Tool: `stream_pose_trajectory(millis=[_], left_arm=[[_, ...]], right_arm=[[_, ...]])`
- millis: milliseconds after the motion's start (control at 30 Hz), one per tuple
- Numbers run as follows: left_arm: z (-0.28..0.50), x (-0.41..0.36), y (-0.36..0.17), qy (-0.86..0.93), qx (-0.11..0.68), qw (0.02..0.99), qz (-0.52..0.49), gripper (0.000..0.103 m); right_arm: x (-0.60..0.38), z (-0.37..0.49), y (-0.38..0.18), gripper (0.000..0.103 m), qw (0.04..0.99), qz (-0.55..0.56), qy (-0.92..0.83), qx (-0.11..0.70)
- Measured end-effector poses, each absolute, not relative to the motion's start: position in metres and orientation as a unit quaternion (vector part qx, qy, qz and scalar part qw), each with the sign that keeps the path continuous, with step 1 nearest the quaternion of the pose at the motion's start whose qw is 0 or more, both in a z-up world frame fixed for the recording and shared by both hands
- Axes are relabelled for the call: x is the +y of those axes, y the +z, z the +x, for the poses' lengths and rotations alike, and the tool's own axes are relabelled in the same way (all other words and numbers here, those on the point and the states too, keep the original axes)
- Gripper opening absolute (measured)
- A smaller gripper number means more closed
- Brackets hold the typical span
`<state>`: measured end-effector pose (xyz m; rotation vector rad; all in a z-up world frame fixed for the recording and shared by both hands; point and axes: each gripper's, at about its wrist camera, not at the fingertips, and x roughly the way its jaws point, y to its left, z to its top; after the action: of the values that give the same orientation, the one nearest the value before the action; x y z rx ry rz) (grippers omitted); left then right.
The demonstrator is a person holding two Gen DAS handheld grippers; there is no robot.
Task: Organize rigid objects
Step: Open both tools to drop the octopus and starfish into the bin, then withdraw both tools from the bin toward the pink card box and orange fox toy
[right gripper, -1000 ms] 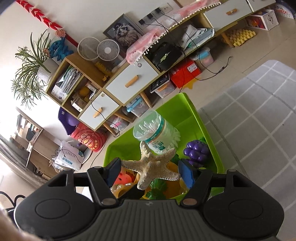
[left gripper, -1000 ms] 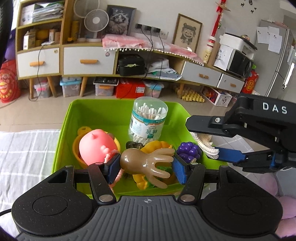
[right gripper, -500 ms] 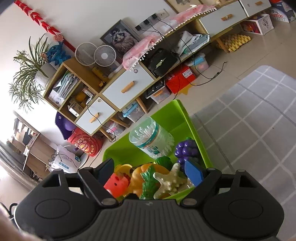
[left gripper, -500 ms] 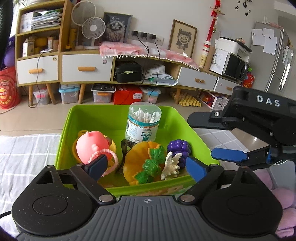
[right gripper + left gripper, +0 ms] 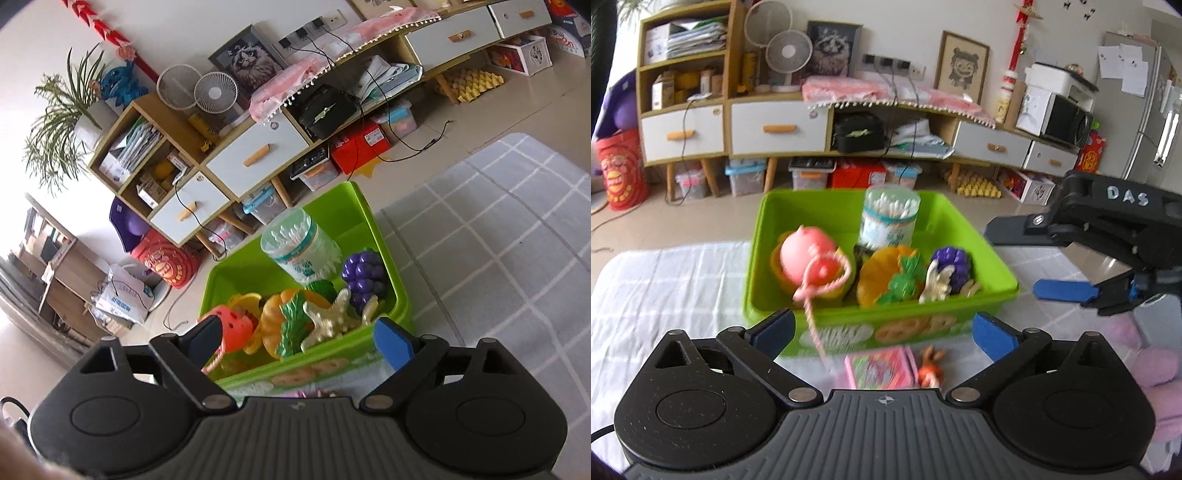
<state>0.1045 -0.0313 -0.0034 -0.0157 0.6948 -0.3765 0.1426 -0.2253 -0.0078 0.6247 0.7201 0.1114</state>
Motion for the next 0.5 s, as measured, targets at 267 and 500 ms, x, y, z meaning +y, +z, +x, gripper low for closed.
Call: stream_pose_trajectory(millis=[267, 500], left_arm=[[0.089, -0.009, -0.018, -0.164, 0.365, 0.916, -0.026, 0.101], [0.082, -0.002, -0.029, -0.159, 0.377, 0.912, -0.019, 0.101]], right_arm=[[-0.222, 0.127, -0.011, 0.078, 0.895, 0.261, 0.039, 0.36], [-0.224, 0.119, -0.024, 0.078, 0.896, 0.229, 0.038, 0.378]])
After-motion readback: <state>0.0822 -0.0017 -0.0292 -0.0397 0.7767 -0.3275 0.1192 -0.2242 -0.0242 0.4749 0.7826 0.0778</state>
